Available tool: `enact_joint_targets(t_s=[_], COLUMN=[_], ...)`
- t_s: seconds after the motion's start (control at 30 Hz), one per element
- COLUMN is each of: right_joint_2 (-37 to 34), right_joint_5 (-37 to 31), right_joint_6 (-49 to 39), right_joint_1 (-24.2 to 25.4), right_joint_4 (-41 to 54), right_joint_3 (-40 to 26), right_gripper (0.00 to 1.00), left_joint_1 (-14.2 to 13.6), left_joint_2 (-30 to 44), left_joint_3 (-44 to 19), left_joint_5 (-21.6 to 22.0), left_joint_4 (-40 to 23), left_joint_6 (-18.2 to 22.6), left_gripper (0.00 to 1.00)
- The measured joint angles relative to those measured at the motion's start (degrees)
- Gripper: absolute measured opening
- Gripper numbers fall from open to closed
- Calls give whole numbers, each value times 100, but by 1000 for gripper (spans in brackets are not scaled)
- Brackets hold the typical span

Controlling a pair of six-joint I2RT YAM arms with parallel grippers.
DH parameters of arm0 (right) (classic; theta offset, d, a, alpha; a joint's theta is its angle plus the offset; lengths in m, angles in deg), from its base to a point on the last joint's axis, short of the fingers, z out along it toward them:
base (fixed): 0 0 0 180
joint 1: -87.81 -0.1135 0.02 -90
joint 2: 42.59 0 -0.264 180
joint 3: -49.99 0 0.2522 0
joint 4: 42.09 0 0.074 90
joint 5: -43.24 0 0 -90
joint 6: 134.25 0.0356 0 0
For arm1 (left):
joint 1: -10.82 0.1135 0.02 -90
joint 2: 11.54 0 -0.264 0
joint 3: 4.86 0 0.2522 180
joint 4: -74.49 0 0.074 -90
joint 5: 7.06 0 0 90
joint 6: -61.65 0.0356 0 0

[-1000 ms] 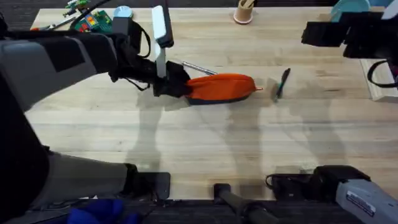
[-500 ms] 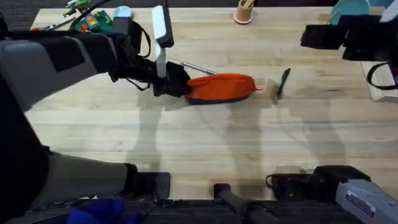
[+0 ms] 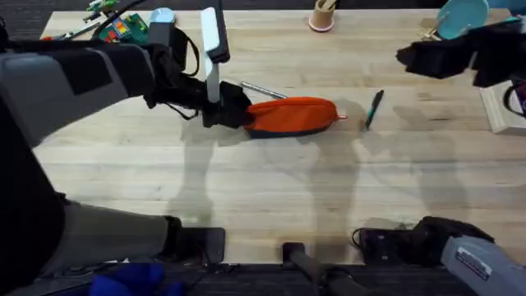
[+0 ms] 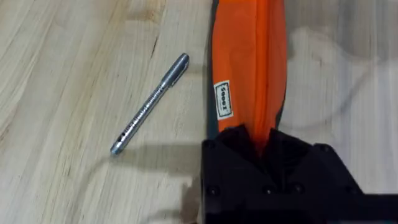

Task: Unzip the bag, pick up the pens from the table one at a time and place them inside, then zip the bag closed.

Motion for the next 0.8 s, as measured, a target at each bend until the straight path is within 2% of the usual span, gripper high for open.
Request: enact_joint_targets(t_s=[0.2, 0.33, 0.43, 0.63, 0.8], right_joint_2=[-563, -1011, -1199, -1238, -1238], right_joint_5=[1431, 1839, 1884, 1373, 1361], right_joint_6=[-1007, -1701, -2056, -2358, -2640], right_joint_1=[853, 977, 982, 1004, 1004], right_joint_4=[468, 704, 635, 615, 536], right_joint_3=[-182, -295, -296, -303, -312], right_gripper=[993, 995, 995, 995, 995], left_joint_1=[0, 1, -1, 1, 1], left_joint_2=[0, 0, 0, 0, 0], left_joint_3=[0, 0, 0, 0, 0], left_joint_5=[2, 1, 1, 2, 1], left_joint_4=[0, 0, 0, 0, 0], left_joint_6=[0, 0, 0, 0, 0], left_gripper=[43, 43, 43, 43, 43])
